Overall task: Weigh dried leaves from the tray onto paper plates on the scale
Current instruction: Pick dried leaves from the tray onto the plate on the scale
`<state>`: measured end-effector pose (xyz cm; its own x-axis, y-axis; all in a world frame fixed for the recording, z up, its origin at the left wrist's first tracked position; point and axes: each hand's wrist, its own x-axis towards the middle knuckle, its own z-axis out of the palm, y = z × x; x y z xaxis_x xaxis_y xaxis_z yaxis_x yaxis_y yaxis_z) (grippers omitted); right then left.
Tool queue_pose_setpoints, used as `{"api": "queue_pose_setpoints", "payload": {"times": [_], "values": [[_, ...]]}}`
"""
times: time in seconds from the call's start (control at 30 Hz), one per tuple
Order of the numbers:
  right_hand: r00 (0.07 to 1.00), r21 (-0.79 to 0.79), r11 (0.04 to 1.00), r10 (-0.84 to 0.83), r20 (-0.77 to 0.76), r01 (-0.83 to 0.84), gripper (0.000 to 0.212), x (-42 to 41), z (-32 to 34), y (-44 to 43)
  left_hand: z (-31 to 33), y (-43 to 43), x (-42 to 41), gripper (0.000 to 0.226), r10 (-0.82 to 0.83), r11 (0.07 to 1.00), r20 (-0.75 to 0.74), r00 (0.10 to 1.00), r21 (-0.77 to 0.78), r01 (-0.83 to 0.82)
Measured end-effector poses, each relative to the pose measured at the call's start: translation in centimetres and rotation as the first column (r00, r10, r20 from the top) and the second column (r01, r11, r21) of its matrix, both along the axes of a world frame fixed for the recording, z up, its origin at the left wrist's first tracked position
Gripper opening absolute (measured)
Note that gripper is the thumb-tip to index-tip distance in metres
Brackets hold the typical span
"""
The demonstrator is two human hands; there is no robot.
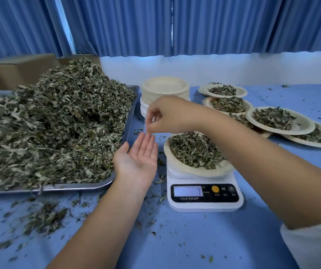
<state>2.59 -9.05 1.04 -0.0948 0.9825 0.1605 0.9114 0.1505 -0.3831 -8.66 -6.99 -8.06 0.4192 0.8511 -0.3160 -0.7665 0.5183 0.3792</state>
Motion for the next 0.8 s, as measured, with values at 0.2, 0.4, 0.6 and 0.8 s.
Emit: {"api": "queue_pose_setpoints", "payload": {"times": [0.2,0.4,0.6,0.8], "values": [[0.979,-0.065,0.988,0.145,0.146,-0.137,0.012,-6.8,-2.0,6.3,0.1,0.4,-0.3,0.048,0.005,0.999,0.047,0.999,-0.047,-0.002],[0.952,-0.072,0.982,0.187,0.243,-0.174,0.014,-8.0,-2.1,8.2,0.1,0.5,-0.2,0.047,-0.003,0.997,0.086,0.996,-0.073,0.010],[0.985,-0.016,0.994,0.109,0.132,-0.108,0.015,-4.8,-2.2,6.1,0.4,0.1,-0.2,0.044,-0.025,0.998,0.036,0.999,-0.053,0.027],[0.997,0.020,1.000,0.008,-0.079,-0.006,0.013,-0.2,-1.4,2.7,0.3,-0.3,0.1,0.038,-0.058,0.998,0.009,0.998,0.016,0.058]]}}
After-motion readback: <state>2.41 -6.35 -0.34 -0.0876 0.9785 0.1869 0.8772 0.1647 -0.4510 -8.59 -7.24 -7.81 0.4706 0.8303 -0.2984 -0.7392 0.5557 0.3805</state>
